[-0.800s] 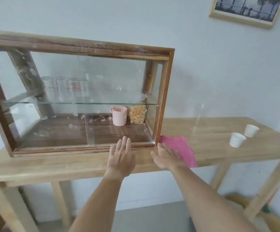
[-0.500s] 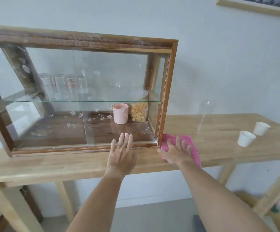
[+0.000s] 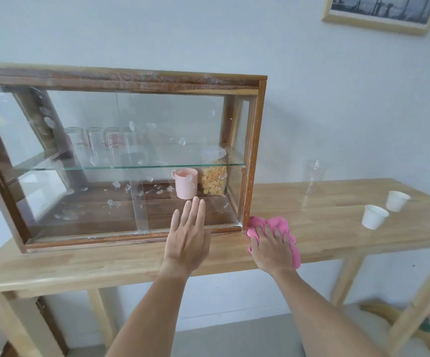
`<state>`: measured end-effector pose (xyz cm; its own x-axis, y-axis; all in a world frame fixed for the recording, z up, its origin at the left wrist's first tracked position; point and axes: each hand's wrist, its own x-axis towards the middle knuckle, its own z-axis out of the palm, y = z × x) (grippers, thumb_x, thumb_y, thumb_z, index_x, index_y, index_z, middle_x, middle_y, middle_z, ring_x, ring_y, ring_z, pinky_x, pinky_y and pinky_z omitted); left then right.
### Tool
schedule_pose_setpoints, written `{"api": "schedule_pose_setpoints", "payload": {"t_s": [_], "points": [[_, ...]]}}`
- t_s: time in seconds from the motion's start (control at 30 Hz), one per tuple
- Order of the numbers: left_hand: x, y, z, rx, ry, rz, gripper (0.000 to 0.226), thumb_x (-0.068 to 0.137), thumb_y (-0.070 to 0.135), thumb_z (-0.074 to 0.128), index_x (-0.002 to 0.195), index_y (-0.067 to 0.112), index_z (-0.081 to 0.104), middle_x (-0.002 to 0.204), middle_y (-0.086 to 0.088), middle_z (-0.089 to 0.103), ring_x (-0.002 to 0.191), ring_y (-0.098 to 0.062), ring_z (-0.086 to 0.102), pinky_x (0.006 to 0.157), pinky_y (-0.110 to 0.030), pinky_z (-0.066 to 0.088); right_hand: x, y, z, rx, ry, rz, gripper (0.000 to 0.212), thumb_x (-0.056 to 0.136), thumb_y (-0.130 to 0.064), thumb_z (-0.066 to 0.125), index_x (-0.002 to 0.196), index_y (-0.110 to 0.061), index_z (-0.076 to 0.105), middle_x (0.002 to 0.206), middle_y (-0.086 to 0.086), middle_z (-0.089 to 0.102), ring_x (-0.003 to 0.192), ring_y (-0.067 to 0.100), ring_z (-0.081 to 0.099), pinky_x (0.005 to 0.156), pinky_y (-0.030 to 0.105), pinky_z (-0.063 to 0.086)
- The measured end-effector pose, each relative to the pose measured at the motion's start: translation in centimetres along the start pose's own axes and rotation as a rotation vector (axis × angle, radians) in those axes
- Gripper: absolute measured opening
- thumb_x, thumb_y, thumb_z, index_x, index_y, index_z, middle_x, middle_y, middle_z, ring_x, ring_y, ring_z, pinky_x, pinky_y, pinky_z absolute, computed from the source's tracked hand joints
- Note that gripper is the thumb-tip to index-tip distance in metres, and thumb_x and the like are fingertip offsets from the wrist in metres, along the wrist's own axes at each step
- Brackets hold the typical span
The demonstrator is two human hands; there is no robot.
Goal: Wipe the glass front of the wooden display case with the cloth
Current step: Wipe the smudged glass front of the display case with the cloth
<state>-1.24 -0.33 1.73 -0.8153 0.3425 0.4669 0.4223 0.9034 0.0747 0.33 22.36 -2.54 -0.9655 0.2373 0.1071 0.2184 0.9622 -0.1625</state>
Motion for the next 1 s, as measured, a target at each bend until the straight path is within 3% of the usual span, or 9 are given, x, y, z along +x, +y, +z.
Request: {"api": "schedule_pose_setpoints", "payload": {"t_s": [0.1,0.2,0.33,0.4,0.57,0.67,0.8,0.9,1.0], "points": [[1.4,-0.7,-2.8,-0.034,0.106,0.023,0.067,0.103,0.033,0.034,0.159,0.008,0.007,0.168,-0.008,0.004,0.156,-0.025,0.002,0.126,-0.043,0.006,-1.5,-0.4,0.0,0.014,0.081,0.003,0.050,0.110,-0.033,0.025,0.159,-0.026,0.031,0.168,-0.001,0.029,0.156,0.020,0.018,0.127,0.045,0.012],[3.2,-2.1,-6.3,-0.017,0.221,0.061,0.063,0.104,0.031,0.032,0.159,0.008,0.011,0.168,-0.009,0.006,0.156,-0.025,0.003,0.126,-0.042,0.004,-2.2,-1.8,-0.9,0.421,0.294,0.102,0.048,0.110,-0.027,0.025,0.156,-0.026,0.040,0.149,-0.001,0.056,0.148,0.019,0.031,0.124,0.039,0.022],[5.7,-4.7,-11.3,0.018,0.402,0.025,0.063,0.102,0.030,0.030,0.158,0.006,0.017,0.166,-0.012,0.010,0.155,-0.027,0.009,0.126,-0.045,0.007,-1.0,-5.8,-5.1,0.809,0.593,0.006,0.053,0.110,-0.023,0.023,0.160,-0.010,0.029,0.170,0.004,0.021,0.156,0.026,0.022,0.127,0.048,0.018],[6.8,-6.2,-13.2,0.045,0.458,-0.003,0.065,0.101,0.027,0.039,0.158,0.005,0.016,0.166,-0.013,0.010,0.155,-0.028,0.008,0.126,-0.046,0.007,0.1,-8.3,-8.1,0.766,0.751,-0.094,0.059,0.106,-0.029,0.018,0.160,-0.007,0.027,0.171,0.005,0.016,0.159,0.020,0.008,0.129,0.044,0.008],[9.8,-10.1,-17.1,0.086,0.574,-0.075,0.069,0.098,0.024,0.042,0.158,0.005,0.013,0.167,-0.014,0.009,0.155,-0.026,0.004,0.126,-0.046,0.005,2.9,-14.6,-14.6,0.535,0.907,-0.306,0.059,0.108,-0.033,0.019,0.162,-0.009,0.023,0.170,0.009,0.015,0.159,0.025,0.005,0.129,0.048,0.006],[11.3,-12.6,-18.7,0.113,0.598,-0.115,0.067,0.098,0.030,0.032,0.159,0.008,0.011,0.167,-0.013,0.009,0.156,-0.026,0.005,0.126,-0.048,0.005,4.8,-17.4,-15.9,0.308,0.860,-0.357,0.061,0.107,-0.036,0.020,0.162,-0.009,0.016,0.170,0.014,0.011,0.158,0.032,0.006,0.126,0.058,0.016],[12.4,-15.0,-18.6,0.172,0.599,-0.080,0.066,0.099,0.039,0.022,0.159,0.015,0.010,0.167,-0.008,0.013,0.156,-0.026,0.005,0.126,-0.051,0.007,6.4,-18.9,-14.6,0.129,0.805,-0.363,0.072,0.103,-0.062,0.017,0.164,-0.024,0.009,0.171,0.014,-0.002,0.157,0.042,-0.006,0.124,0.065,0.001],[13.2,-15.8,-18.1,0.223,0.627,-0.049,0.066,0.100,0.043,0.023,0.158,0.013,0.012,0.165,-0.010,0.022,0.155,-0.029,0.010,0.125,-0.049,0.003,7.3,-18.2,-13.6,-0.118,0.881,-0.522,0.073,0.102,-0.060,0.032,0.165,-0.028,0.012,0.171,0.017,0.007,0.156,0.044,0.004,0.117,0.071,0.014],[13.7,-16.2,-17.8,0.244,0.664,-0.038,0.067,0.100,0.044,0.023,0.159,0.013,0.011,0.165,-0.011,0.022,0.155,-0.030,0.010,0.125,-0.046,-0.005,8.3,-17.8,-14.7,0.047,0.922,-0.291,0.085,0.095,-0.069,0.036,0.163,-0.028,0.004,0.170,0.023,0.001,0.155,0.049,0.000,0.119,0.073,0.004]]}}
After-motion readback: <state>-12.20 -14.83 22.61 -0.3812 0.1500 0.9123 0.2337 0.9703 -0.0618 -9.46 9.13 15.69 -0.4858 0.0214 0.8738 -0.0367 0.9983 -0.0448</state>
